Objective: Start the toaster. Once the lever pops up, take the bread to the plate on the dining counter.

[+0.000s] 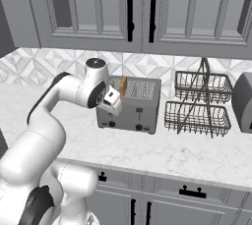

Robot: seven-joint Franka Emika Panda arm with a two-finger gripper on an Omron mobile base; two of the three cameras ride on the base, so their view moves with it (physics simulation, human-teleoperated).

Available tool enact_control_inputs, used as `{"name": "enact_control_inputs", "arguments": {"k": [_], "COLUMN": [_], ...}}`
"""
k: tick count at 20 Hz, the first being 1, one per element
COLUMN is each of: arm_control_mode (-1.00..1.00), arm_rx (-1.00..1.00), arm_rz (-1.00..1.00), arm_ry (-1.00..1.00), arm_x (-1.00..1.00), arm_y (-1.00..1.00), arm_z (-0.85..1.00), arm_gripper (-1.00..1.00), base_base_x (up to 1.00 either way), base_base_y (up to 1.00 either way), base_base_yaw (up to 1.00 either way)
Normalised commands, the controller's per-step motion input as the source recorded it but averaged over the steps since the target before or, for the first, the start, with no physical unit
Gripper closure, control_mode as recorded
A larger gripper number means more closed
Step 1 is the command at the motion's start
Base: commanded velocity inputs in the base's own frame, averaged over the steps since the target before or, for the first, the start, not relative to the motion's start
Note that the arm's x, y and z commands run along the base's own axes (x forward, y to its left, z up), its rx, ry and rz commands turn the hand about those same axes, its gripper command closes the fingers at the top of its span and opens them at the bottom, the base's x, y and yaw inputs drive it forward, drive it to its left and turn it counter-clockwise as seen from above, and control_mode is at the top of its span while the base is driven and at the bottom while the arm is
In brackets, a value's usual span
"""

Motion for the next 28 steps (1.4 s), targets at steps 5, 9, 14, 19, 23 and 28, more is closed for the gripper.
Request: {"name": "enact_control_inputs", "arguments": {"k": [5,9,14,19,23,28], "arm_control_mode": [-1.00,-1.00,-1.00,-1.00,-1.00,-1.00], "arm_rx": [0.04,0.07,0.07,0.05,0.02,0.02], "arm_rz": [-0.09,-0.06,-0.04,-0.04,-0.05,-0.05], "arm_ry": [-0.01,0.00,0.00,0.00,-0.01,-0.01], "arm_x": [0.24,0.31,0.22,0.14,0.23,0.32], "arm_y": [-0.11,-0.21,-0.14,-0.03,0.00,0.00], "arm_z": [-0.17,-0.14,-0.20,-0.24,-0.19,-0.15], "arm_gripper": [-1.00,-1.00,-1.00,-1.00,-1.00,-1.00], "base_base_x": [0.00,0.00,0.00,0.00,0.00,0.00], "base_base_y": [0.00,0.00,0.00,0.00,0.00,0.00], "base_base_yaw": [0.00,0.00,0.00,0.00,0.00,0.00]}}
